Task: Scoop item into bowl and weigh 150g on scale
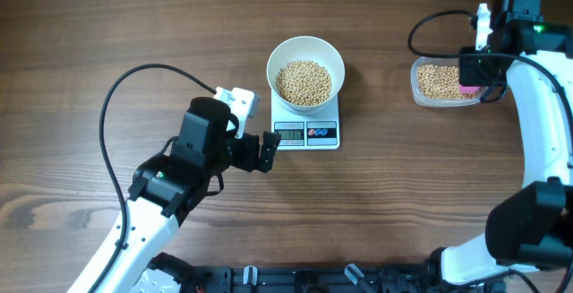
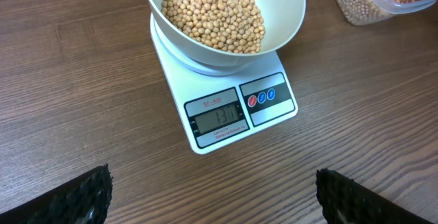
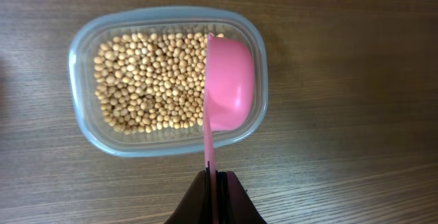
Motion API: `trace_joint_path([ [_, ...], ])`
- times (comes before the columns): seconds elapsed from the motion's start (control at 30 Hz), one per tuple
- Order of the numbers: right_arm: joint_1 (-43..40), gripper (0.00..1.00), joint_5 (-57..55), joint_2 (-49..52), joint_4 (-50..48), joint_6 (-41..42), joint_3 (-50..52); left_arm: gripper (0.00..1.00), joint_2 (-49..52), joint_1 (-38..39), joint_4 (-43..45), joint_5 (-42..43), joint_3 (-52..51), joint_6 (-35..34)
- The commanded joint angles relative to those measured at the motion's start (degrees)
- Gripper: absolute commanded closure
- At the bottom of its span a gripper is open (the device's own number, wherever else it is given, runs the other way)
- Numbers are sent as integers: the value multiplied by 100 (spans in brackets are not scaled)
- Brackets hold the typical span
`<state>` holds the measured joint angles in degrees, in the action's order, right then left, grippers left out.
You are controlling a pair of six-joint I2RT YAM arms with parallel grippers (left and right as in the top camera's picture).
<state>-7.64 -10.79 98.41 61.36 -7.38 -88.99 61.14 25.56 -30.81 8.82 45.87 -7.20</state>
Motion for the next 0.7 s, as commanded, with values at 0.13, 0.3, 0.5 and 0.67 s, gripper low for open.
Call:
trace_joint_path([
  [0.13, 39, 95, -166, 341, -63, -13, 52, 0, -72, 4, 15, 24, -22, 74],
  [0.3, 140, 96, -116, 376, -50, -13, 52, 0, -72, 4, 15, 24, -22, 74],
  [0.5, 170, 95, 446, 391, -79, -20, 52, 0, -72, 4, 15, 24, -22, 74],
  [0.67, 170, 95, -262, 400, -74, -144, 52, 0, -72, 4, 15, 26, -22, 74],
])
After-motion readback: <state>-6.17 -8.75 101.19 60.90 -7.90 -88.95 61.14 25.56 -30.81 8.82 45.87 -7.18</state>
